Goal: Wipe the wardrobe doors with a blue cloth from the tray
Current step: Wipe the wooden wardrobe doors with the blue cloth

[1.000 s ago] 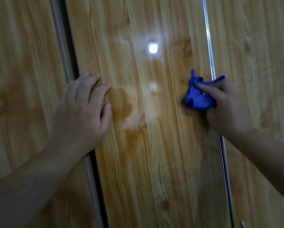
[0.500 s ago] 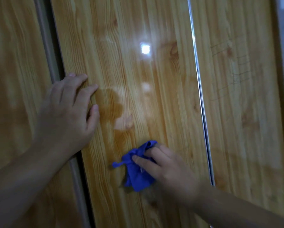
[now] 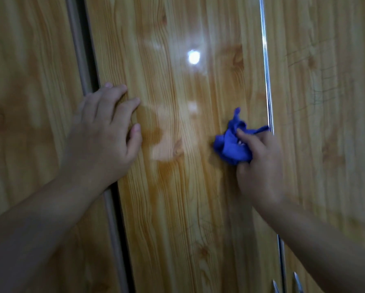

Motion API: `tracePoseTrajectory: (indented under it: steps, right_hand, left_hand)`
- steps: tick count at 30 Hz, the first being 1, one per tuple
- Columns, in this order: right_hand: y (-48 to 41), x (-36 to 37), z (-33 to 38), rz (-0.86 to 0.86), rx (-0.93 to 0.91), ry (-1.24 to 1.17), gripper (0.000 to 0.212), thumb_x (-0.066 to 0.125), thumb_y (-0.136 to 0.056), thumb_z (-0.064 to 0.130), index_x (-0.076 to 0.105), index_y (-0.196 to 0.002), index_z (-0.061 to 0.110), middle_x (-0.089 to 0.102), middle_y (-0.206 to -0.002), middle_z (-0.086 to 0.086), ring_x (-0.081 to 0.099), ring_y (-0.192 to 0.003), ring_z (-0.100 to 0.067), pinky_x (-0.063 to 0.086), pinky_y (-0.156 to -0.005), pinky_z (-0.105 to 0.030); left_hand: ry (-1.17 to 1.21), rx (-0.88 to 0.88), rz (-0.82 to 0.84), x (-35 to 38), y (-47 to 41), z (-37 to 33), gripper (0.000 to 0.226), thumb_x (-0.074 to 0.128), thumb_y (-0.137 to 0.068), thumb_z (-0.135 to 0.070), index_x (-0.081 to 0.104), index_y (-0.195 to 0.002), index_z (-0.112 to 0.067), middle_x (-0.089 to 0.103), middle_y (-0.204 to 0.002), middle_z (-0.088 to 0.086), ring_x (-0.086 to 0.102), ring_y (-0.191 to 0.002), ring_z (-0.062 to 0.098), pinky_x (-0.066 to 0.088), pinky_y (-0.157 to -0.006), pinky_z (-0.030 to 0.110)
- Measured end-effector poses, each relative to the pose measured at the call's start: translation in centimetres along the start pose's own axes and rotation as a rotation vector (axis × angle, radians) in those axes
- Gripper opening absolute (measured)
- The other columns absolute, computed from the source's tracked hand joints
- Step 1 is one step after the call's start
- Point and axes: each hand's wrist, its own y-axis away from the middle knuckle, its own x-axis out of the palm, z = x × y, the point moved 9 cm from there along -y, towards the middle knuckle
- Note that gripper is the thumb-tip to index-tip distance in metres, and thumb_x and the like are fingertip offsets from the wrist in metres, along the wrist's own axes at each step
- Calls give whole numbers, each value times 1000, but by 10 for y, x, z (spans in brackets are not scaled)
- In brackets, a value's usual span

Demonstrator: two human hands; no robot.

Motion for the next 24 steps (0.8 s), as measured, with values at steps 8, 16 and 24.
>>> tracePoseTrajectory:
  steps: [8, 16, 24]
  right_hand:
    - [75, 2, 18, 370, -39, -23, 58, 69, -71, -20, 69, -125, 2, 61, -103, -10, 57, -96, -27, 44, -83, -29]
    - [128, -15, 47, 555, -183, 4, 46, 71, -76, 0, 71, -122, 1, 66, -114, -20, 62, -102, -38, 48, -90, -35]
    - [131, 27, 103, 373, -206, -93, 35, 68, -87, 4, 71, -121, 0, 68, -112, -20, 63, -100, -38, 50, -88, -41]
  left_hand:
    - [69, -43, 155, -13, 2, -6, 52, 53, -103, -31, 47, -150, -11, 39, -160, 17, 31, -154, 36, 29, -124, 60]
    - [140, 162, 359, -20, 154, -81, 63, 50, -101, -36, 40, -158, -12, 34, -167, 13, 24, -159, 32, 22, -129, 50]
    - [30, 171, 333, 5, 216, -76, 73, 52, -98, -35, 34, -160, -1, 27, -170, 18, 16, -162, 31, 11, -131, 46]
